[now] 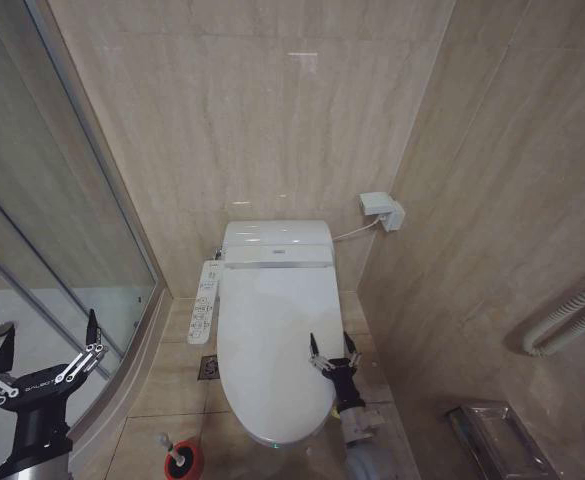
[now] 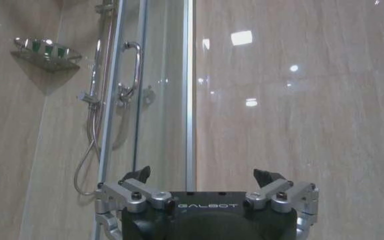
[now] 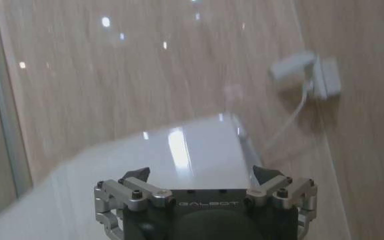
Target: Open the toilet lid, clean the toilet bowl with a toilet brush, close the toilet lid, and flush.
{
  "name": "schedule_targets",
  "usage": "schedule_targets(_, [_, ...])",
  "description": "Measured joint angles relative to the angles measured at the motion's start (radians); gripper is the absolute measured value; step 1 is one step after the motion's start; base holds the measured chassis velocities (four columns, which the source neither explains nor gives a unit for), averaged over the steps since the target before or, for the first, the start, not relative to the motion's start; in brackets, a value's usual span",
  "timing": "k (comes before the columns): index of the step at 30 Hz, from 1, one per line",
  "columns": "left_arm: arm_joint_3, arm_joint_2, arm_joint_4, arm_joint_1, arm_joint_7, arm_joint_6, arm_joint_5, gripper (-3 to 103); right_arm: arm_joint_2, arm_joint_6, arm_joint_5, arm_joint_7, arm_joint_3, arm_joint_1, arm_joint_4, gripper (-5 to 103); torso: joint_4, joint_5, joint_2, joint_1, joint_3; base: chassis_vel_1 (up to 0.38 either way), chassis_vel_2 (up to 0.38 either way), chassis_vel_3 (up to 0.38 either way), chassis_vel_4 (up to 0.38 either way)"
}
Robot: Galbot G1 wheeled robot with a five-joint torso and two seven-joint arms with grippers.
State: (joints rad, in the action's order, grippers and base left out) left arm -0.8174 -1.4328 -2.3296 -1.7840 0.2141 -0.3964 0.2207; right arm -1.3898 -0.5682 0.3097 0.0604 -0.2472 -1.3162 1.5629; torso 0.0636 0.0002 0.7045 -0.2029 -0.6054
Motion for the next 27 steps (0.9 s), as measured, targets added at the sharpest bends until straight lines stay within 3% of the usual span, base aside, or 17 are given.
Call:
schedule_targets(9, [0.022, 0.091, 0.134, 0.078, -0.012, 0.049, 0.053, 100, 0.056, 0.015, 0.041, 0.0, -0.121, -0.139, 0.406, 100, 0.0006, -0.0004, 0.0, 0.0, 0.0, 0.0, 0.0, 0.0, 0.0])
schedule_targets(14, [0.045, 0.151, 0.218, 0.146, -0.05, 0.051, 0.114, 100, 0.061, 0.042, 0.062, 0.0, -0.181, -0.167, 0.508, 100, 0.0004, -0.0004, 0.0, 0.0, 0.0, 0.0, 0.0, 0.0, 0.0])
schedule_targets(17, [0.09, 0.227, 0.288, 0.238, -0.14, 0.031, 0.234, 100, 0.055, 0.053, 0.056, 0.012, -0.216, -0.207, 0.545, 100, 0.0004, -0.0004, 0.0, 0.0, 0.0, 0.0, 0.0, 0.0, 0.0])
schedule_targets(21, [0.096, 0.288, 0.319, 0.306, -0.21, 0.03, 0.328, 100, 0.04, 0.051, 0.06, 0.012, -0.216, -0.227, 0.548, 100, 0.0013, -0.0003, 0.0, 0.0, 0.0, 0.0, 0.0, 0.0, 0.0])
schedule_targets(22, [0.089, 0.306, 0.326, 0.316, -0.251, 0.024, 0.364, 100, 0.035, 0.051, 0.06, 0.009, -0.21, -0.228, 0.548, 100, 0.0006, -0.0003, 0.0, 0.0, 0.0, 0.0, 0.0, 0.0, 0.0])
schedule_targets(23, [0.089, 0.306, 0.326, 0.316, -0.251, 0.024, 0.364, 100, 0.035, 0.051, 0.06, 0.009, -0.21, -0.228, 0.548, 100, 0.0006, -0.0003, 0.0, 0.0, 0.0, 0.0, 0.0, 0.0, 0.0])
schedule_targets(26, [0.07, 0.363, 0.351, 0.342, -0.404, -0.008, 0.453, 100, 0.013, 0.053, 0.06, 0.007, -0.2, -0.238, 0.55, 100, 0.0003, -0.0003, 0.0, 0.0, 0.0, 0.0, 0.0, 0.0, 0.0])
schedule_targets(27, [0.067, 0.368, 0.355, 0.345, -0.418, -0.011, 0.458, 100, 0.01, 0.053, 0.06, 0.007, -0.199, -0.239, 0.549, 100, 0.0005, -0.0001, 0.0, 0.0, 0.0, 0.0, 0.0, 0.0, 0.0])
